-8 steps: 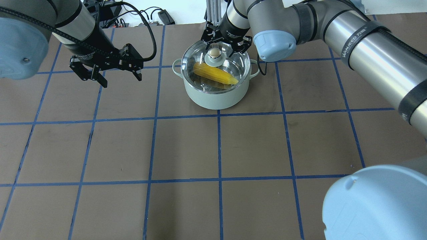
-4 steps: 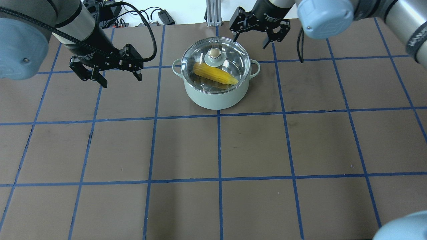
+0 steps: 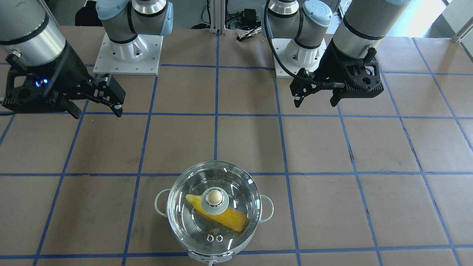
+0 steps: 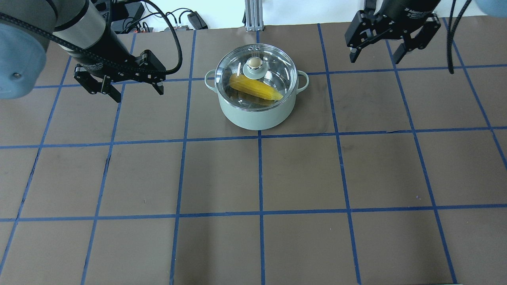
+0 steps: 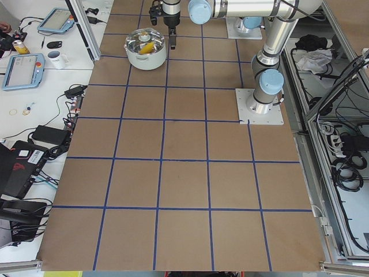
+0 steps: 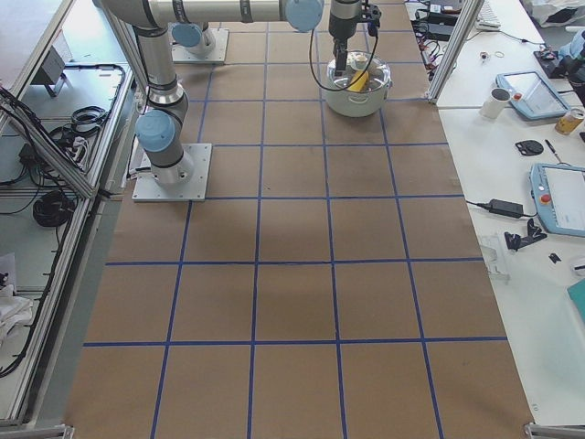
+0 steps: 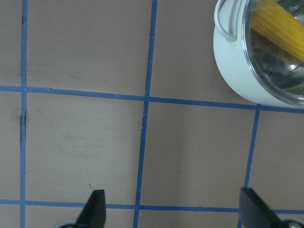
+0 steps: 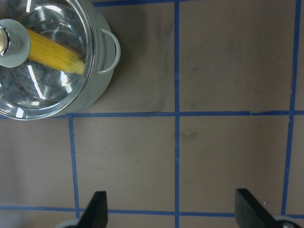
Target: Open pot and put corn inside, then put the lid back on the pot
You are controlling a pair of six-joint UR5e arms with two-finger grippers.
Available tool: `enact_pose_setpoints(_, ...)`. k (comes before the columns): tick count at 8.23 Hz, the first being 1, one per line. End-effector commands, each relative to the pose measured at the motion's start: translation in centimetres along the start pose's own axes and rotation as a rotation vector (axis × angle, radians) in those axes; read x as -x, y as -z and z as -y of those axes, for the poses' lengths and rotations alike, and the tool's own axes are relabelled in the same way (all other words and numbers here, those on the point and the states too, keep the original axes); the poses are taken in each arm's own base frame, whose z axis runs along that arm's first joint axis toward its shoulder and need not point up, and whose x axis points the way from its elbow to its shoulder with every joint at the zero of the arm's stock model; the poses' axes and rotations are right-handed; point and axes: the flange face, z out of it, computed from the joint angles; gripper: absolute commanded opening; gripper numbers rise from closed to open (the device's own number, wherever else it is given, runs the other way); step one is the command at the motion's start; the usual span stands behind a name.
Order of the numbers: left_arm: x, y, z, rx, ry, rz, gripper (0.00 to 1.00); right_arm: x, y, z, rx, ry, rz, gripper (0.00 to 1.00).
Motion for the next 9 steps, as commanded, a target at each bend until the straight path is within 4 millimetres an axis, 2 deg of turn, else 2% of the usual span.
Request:
enact_pose_setpoints(1, 0.4, 1.5, -1.1, -0.029, -0.017, 0.042, 1.00, 0.1, 2.1, -3.0, 0.017, -0.063, -0.019, 0.95)
enact_pose_setpoints(4, 0.6, 1.6, -1.1, -0.027, -0.087, 0.065, 1.00, 2.0, 2.1, -3.4, 0.006, -0.041, -0.022, 0.94)
enact_pose_setpoints(9, 0.6, 1.3, -1.0, -0.024, -0.087, 0.064, 1.00, 1.3, 1.8, -3.4, 0.012, -0.069, -0.105, 0.94)
